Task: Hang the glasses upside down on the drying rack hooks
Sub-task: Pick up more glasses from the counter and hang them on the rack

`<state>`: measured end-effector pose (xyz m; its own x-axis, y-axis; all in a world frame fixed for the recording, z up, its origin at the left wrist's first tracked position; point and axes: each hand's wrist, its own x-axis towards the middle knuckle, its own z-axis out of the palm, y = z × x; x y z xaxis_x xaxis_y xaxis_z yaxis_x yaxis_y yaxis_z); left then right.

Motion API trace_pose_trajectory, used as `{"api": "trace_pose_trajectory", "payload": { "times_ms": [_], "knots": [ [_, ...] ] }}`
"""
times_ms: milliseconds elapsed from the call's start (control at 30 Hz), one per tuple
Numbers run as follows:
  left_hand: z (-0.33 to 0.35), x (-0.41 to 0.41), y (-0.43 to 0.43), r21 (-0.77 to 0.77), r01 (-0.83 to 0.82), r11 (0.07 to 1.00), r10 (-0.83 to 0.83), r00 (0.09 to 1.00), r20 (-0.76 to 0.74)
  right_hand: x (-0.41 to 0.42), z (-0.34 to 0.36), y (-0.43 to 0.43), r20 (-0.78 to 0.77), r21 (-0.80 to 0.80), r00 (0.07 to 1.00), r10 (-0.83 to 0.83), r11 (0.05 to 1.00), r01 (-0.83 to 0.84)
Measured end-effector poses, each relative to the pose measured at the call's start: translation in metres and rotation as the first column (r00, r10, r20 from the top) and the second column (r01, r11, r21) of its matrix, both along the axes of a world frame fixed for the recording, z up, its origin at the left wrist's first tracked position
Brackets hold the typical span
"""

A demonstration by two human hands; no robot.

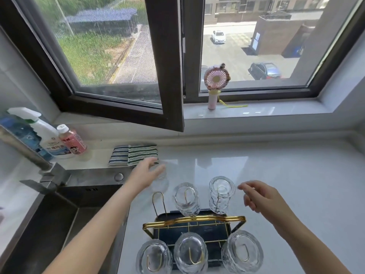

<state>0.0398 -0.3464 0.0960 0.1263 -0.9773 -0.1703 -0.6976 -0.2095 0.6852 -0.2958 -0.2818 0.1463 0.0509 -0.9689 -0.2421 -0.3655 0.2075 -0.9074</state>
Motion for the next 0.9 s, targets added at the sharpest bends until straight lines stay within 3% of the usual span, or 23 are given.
{"api": "trace_pose_trajectory", "payload": {
  "times_ms": [67,133,200,333,433,533,633,733,833,900],
  "knots": [
    [-0.017,0.013,-0.015,0.092,-0.041,0.995,0.033,0.995,0.093,-0.006,-0.004,0.007,0.019,0.019,0.999,-0.044,0.999,0.044],
    [-0.034,0.014,-0.024,0.253,0.037,0.967,-0.074,0.987,0.141,-0.013,-0.008,0.014,0.040,0.036,0.995,-0.095,0.995,0.093],
    [-0.047,0.008,-0.028,0.321,0.121,0.939,-0.182,0.969,0.165,-0.018,-0.011,0.020,0.041,0.049,0.990,-0.131,0.990,0.129],
    [-0.052,0.001,-0.032,0.242,0.118,0.963,-0.193,0.929,0.315,-0.022,-0.012,0.028,0.036,0.050,0.983,-0.180,0.983,0.178],
    [-0.031,0.004,-0.029,0.125,0.070,0.990,-0.105,0.948,0.302,-0.019,-0.003,0.030,0.023,0.004,0.986,-0.164,0.986,0.164],
    [0.012,0.013,-0.017,-0.044,-0.013,0.999,0.017,0.996,0.092,-0.005,0.014,0.029,0.006,-0.103,0.996,-0.084,0.991,0.084],
    [0.070,0.012,0.009,-0.143,-0.059,0.988,0.016,0.959,-0.284,0.029,0.037,0.024,-0.035,-0.229,0.998,0.050,0.972,-0.056],
    [0.118,-0.002,0.047,-0.153,0.031,0.988,-0.116,0.803,-0.585,0.076,0.058,0.020,-0.064,-0.318,0.976,0.207,0.923,-0.217],
    [0.132,-0.019,0.078,-0.178,0.128,0.976,-0.219,0.614,-0.758,0.115,0.075,0.017,0.058,-0.403,0.928,0.367,0.859,-0.315],
    [0.129,-0.023,0.092,-0.164,0.119,0.979,-0.202,0.509,-0.836,0.128,0.082,0.009,0.137,-0.467,0.903,0.406,0.831,-0.303]
  ]
}}
